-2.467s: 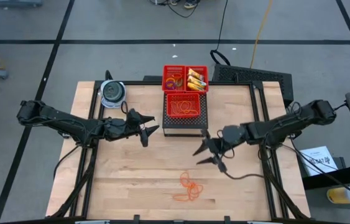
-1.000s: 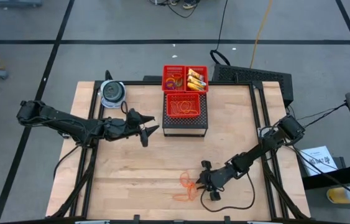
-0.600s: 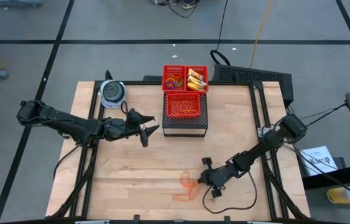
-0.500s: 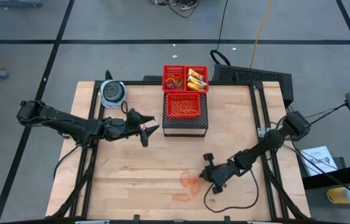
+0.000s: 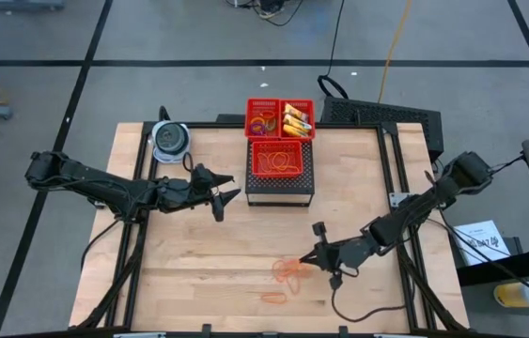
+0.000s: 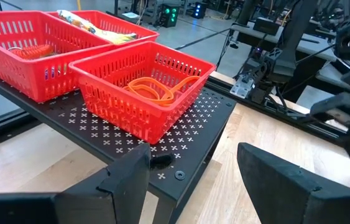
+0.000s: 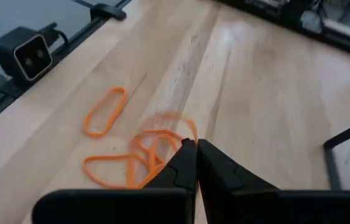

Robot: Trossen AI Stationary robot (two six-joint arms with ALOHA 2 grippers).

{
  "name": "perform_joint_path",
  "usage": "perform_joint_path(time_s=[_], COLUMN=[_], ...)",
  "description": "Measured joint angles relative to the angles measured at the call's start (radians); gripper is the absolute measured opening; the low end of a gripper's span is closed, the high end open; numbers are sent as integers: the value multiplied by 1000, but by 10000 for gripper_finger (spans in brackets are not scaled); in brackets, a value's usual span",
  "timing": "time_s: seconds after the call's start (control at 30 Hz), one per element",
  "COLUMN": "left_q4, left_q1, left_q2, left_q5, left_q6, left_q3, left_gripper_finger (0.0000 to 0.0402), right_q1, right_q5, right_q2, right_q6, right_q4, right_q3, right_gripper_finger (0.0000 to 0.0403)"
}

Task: Pick & Place Office Desk Supplies
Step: Put the orange rubber band in the bottom red bin on the shelf

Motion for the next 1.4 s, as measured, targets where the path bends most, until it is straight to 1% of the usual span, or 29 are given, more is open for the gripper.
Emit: perform_joint_path(time_s=[0.23,0.53,0.87,1.17,1.4], left_q4=[0,0,0,0,0], left_q1=[0,0,0,0,0], left_q2=[0,0,0,0,0], left_q5=[0,0,0,0,0], left_q6=[0,0,0,0,0], left_q3=[0,0,0,0,0], left_gripper_finger=[251,251,251,251,251], right_q1=[-22,-117,-273,-435,-585], right_q5=[0,0,-6,-7,-16], right_q2=[-17,-18,-68,-138,-144], right_q6=[-52,-52,-55,-162,-173], right_q4=[47,153,271,363,468], right_q3=[0,0,1,1,1], right_gripper_finger=[1,0,0,0,0])
